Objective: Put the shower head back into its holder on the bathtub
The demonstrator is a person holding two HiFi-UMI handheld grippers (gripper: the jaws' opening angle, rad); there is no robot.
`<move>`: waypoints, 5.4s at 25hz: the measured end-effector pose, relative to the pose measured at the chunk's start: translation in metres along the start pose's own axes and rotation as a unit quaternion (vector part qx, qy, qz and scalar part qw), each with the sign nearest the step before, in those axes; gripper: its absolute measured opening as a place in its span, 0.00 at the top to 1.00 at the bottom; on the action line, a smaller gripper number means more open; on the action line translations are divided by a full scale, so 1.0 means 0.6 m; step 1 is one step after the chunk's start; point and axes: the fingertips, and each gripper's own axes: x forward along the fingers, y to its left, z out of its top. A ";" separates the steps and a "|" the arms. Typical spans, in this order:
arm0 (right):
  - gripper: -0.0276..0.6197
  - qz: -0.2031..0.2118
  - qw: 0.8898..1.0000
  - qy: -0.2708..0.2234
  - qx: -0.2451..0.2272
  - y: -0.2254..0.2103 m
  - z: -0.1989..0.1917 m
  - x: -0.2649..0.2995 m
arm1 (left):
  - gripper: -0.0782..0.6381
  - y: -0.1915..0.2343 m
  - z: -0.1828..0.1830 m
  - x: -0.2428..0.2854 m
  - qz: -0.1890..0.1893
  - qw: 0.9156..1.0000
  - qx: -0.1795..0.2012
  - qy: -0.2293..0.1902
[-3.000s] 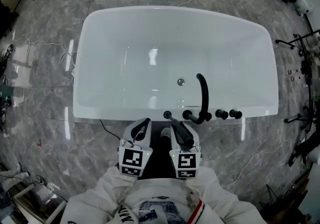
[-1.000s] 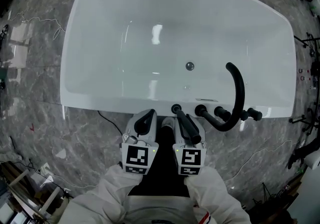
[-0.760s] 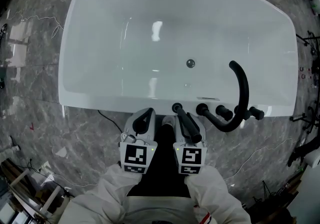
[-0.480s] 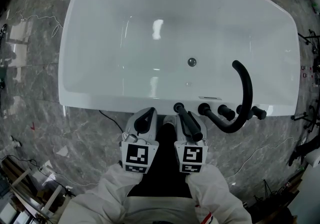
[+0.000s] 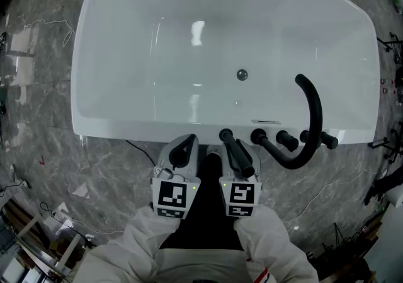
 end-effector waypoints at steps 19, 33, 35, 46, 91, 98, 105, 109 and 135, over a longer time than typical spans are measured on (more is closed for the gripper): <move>0.75 0.000 1.000 0.023 0.001 0.001 -0.020 0.029 | 0.89 0.003 -0.019 0.013 -0.006 1.000 -0.008 0.016; 0.75 0.000 1.000 0.024 -0.009 0.005 -0.024 0.038 | 0.89 0.012 -0.027 0.022 -0.006 1.000 -0.016 0.024; 0.75 0.000 1.000 0.025 -0.010 0.006 -0.024 0.038 | 0.89 0.012 -0.028 0.023 -0.007 1.000 -0.016 0.025; 0.74 -0.012 1.000 0.026 -0.005 0.007 -0.024 0.043 | 0.89 0.012 -0.035 0.021 -0.012 0.999 -0.017 0.027; 0.91 0.037 0.989 -0.145 0.023 -0.065 0.234 -0.311 | 0.89 -0.107 0.219 -0.221 0.012 0.996 0.052 -0.069; 0.94 0.032 0.983 -0.178 0.026 -0.078 0.275 -0.345 | 0.89 -0.127 0.260 -0.245 0.009 0.993 0.064 -0.094; 0.95 0.029 0.981 -0.187 0.034 -0.064 0.283 -0.364 | 0.89 -0.133 0.279 -0.257 0.001 0.991 0.079 -0.107; 0.95 0.018 0.980 -0.197 0.030 -0.035 0.292 -0.380 | 0.89 -0.123 0.288 -0.281 -0.009 0.988 0.090 -0.126; 0.95 -0.123 0.960 -0.247 0.045 0.195 0.180 -0.579 | 0.89 -0.104 0.133 -0.553 -0.084 0.976 0.120 -0.160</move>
